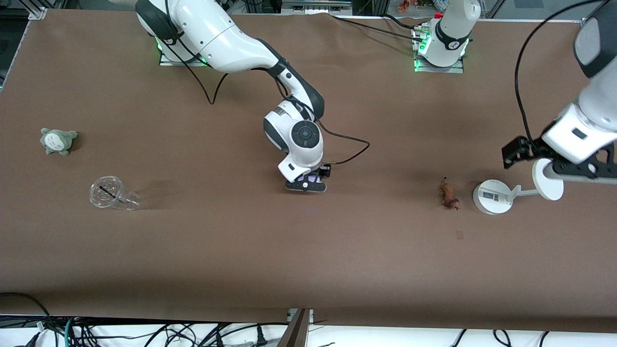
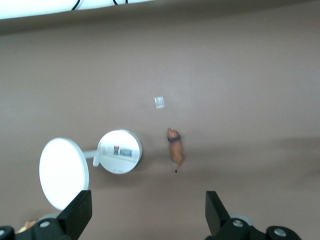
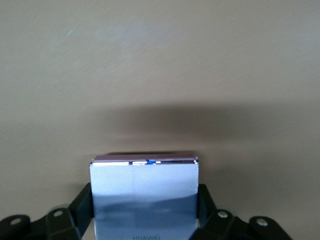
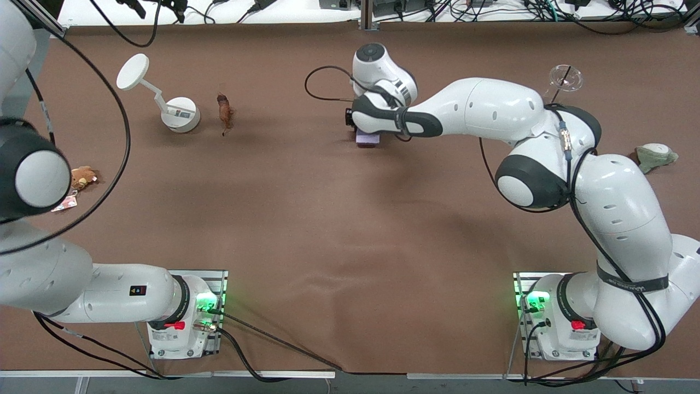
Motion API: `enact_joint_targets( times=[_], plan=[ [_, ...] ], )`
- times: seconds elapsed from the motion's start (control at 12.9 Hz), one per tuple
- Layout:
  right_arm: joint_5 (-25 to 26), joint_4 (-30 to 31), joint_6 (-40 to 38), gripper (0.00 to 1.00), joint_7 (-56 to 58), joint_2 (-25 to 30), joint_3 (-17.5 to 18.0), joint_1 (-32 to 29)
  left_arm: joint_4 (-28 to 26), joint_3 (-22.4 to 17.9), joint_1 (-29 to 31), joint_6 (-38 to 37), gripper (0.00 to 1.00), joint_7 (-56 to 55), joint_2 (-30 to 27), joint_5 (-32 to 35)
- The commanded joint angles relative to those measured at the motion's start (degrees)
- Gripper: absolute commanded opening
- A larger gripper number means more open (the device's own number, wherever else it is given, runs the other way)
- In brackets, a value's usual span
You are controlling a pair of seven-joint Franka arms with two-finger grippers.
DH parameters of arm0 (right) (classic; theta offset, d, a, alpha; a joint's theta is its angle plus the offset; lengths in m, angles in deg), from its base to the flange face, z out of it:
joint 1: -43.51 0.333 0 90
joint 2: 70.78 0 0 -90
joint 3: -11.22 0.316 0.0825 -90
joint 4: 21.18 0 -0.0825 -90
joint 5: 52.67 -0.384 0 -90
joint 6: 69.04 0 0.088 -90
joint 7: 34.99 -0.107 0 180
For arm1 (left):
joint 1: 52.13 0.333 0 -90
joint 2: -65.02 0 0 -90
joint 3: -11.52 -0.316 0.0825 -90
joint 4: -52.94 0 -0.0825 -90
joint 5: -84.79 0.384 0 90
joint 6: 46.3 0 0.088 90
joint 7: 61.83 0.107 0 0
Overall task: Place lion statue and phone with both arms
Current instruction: 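Carry the phone toward the glass beaker with the right gripper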
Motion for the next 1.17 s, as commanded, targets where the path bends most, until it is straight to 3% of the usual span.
enact_joint_targets(
  times=[0.0, 0.23, 0.39, 0.62, 0.85, 1.09],
  plan=[
    [-0.46, 0.92, -12.21, 0.00, 8.60, 9.14, 0.33, -4.74, -6.59, -3.21, -2.47, 2.42, 1.00, 0.41, -5.10, -0.46],
    [-1.95, 2.33, -23.30, 0.00, 15.12, 17.14, 0.24, -9.23, -4.93, -2.87, -2.21, -2.12, 1.00, 0.25, -4.48, -0.37],
    [-2.13, 7.06, -26.75, 0.00, 20.64, 23.38, 0.06, -12.65, -4.48, -2.60, -2.30, -3.03, 1.00, 0.50, -4.39, -0.37],
    [-2.22, 12.51, -29.31, 0.00, 28.90, 30.25, -3.70, -14.60, -3.34, -2.60, -2.30, -2.94, 1.00, 0.59, -3.52, -0.37],
    [-4.49, 20.41, -26.17, 0.00, 40.51, 35.17, -10.46, -14.60, -3.25, -2.60, -2.30, -3.21, 1.00, 0.60, -3.60, -0.28],
    [-5.21, 35.68, -10.31, 0.00, 50.44, 39.57, -16.26, -14.60, -3.34, -1.99, -2.39, -3.38, 1.00, -0.02, -3.60, 0.24]
  ],
)
